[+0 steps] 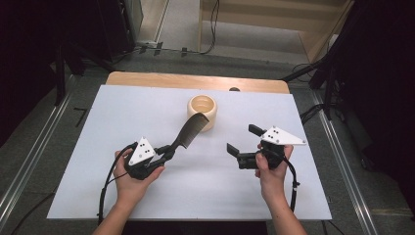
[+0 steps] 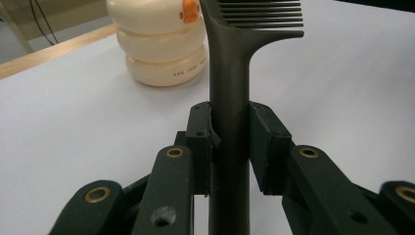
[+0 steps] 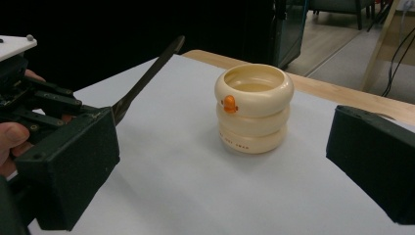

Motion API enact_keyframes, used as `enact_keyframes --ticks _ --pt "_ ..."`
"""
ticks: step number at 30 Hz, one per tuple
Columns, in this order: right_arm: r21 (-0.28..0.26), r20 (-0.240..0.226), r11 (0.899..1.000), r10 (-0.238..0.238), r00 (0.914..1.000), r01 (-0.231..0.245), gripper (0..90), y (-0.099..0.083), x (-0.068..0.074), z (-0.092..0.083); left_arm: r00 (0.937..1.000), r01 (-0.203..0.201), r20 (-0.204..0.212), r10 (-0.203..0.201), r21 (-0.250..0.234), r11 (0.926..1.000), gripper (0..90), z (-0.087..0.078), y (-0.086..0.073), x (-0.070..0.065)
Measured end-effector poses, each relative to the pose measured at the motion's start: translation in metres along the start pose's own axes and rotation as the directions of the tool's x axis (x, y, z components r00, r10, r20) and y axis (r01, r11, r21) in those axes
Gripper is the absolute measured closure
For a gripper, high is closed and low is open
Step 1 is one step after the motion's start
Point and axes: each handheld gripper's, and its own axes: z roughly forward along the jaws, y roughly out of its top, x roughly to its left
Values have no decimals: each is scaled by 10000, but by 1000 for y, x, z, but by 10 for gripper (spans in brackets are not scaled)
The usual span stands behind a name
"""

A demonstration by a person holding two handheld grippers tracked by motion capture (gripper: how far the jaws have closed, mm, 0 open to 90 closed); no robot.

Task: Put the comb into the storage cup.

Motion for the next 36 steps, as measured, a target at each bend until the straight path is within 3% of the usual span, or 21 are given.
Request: enact_keyframes --ticks 15,32,34,36 --pt "4 -467 9994 342 9983 -342 0 8 13 23 10000 -64 -49 63 -200 9998 720 1 2 -6" --pt "45 -1145 9939 1104 9873 -1106 0 11 30 50 9994 -289 -215 279 -458 9985 720 1 5 -14" --pt "1 -1144 9924 1223 9859 -1231 68 10 31 53 9992 -311 -260 299 -485 9983 720 1 5 -15" --pt "-6 -1256 9894 1440 9816 -1453 75 10 32 55 9991 -345 -263 332 -495 9982 720 2 5 -17"
